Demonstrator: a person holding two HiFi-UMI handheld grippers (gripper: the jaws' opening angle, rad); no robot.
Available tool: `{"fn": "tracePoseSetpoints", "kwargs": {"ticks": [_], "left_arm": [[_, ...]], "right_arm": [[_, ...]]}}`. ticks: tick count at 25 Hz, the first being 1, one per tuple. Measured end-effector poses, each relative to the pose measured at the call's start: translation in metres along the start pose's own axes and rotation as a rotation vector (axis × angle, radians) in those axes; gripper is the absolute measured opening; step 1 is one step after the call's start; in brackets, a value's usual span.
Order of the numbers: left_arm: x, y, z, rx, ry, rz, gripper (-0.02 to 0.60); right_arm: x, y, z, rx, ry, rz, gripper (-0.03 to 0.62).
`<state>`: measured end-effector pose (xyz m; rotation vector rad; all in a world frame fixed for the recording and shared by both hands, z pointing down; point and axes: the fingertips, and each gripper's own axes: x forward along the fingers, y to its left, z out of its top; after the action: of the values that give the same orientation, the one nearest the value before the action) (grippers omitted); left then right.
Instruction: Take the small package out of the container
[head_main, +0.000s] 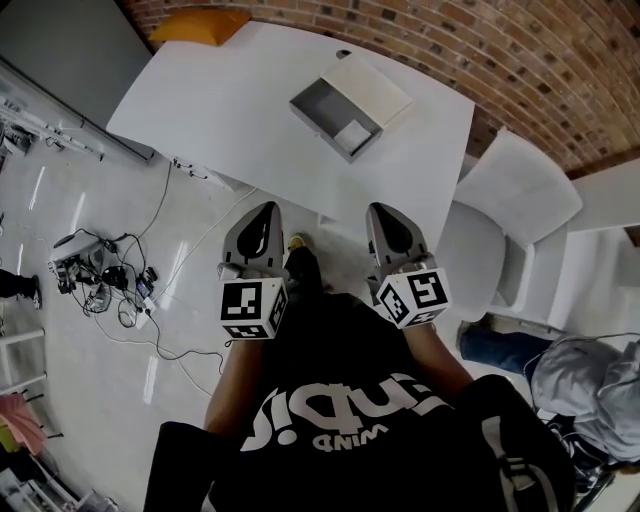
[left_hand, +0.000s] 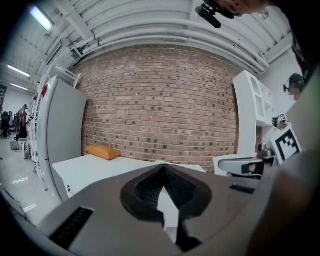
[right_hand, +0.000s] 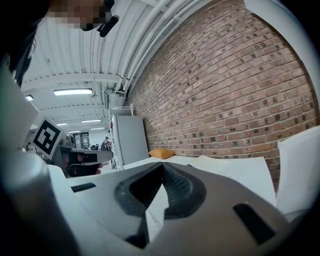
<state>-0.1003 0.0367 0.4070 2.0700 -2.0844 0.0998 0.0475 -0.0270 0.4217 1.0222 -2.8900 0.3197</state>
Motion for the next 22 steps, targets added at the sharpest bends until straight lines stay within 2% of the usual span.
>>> {"fn": "tracePoseSetpoints", "kwargs": {"ticks": [6, 22], "left_arm": [[0.045, 0.015, 0.012, -0.001, 0.017, -0.044, 0.005], [0.17, 0.061, 0.04, 0.024, 0.071, -0.24, 0.005]], "right_arm": [[0.034, -0.021, 0.011, 0.005, 0.011, -0.046, -0.002], [0.134, -0.065, 0.043, 0.012, 0.013, -0.201, -0.002]]}}
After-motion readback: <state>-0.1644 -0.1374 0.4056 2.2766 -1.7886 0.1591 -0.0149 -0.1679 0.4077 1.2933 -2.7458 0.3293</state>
